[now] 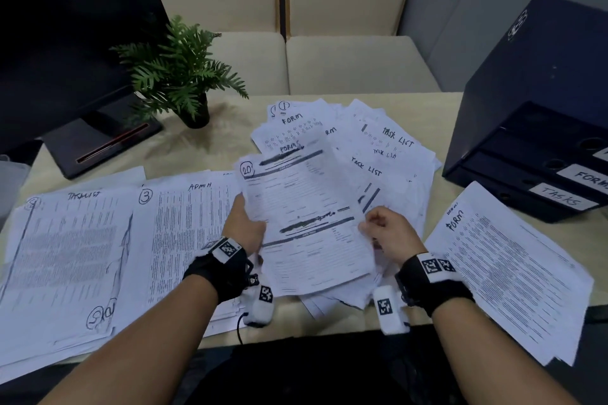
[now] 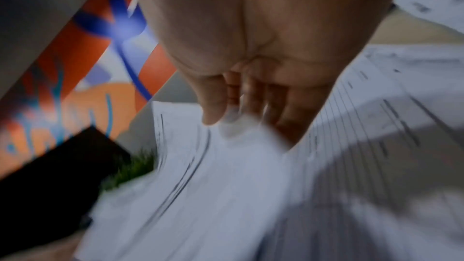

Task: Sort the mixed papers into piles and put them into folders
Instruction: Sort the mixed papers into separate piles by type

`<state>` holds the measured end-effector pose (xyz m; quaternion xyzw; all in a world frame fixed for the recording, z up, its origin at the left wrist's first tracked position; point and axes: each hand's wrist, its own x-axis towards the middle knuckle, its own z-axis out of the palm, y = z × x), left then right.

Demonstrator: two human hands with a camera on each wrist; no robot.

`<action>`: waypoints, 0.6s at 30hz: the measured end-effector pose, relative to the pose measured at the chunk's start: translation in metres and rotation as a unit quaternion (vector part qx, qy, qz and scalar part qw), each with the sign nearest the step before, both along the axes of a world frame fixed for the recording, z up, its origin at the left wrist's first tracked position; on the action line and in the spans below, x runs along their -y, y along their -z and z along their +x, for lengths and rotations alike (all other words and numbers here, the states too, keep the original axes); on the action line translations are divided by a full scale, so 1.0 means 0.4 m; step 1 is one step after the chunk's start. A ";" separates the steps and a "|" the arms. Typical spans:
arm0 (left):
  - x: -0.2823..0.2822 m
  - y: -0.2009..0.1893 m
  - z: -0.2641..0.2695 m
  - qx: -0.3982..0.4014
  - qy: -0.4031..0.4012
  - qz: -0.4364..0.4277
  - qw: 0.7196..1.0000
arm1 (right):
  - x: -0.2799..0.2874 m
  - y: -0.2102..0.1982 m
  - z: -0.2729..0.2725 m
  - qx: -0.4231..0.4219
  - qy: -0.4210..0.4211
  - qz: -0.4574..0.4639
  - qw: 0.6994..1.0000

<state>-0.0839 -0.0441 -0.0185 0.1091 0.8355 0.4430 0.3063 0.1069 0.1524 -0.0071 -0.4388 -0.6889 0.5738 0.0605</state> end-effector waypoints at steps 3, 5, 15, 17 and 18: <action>0.030 -0.004 -0.013 -0.042 -0.001 -0.048 0.998 | -0.061 0.025 -0.034 0.120 -0.014 0.142 0.982; 0.053 0.000 -0.017 -0.048 -0.003 -0.064 0.997 | -0.096 0.033 -0.055 0.196 -0.041 0.229 0.953; 0.098 0.041 -0.012 -0.033 -0.034 -0.080 0.996 | -0.137 0.081 -0.105 0.342 -0.114 0.291 0.886; 0.098 0.043 -0.014 -0.033 -0.032 -0.079 0.996 | -0.157 0.070 -0.095 0.248 -0.050 0.236 0.938; 0.098 0.043 -0.017 -0.034 -0.033 -0.078 0.996 | -0.168 0.060 -0.085 0.196 0.007 0.211 0.957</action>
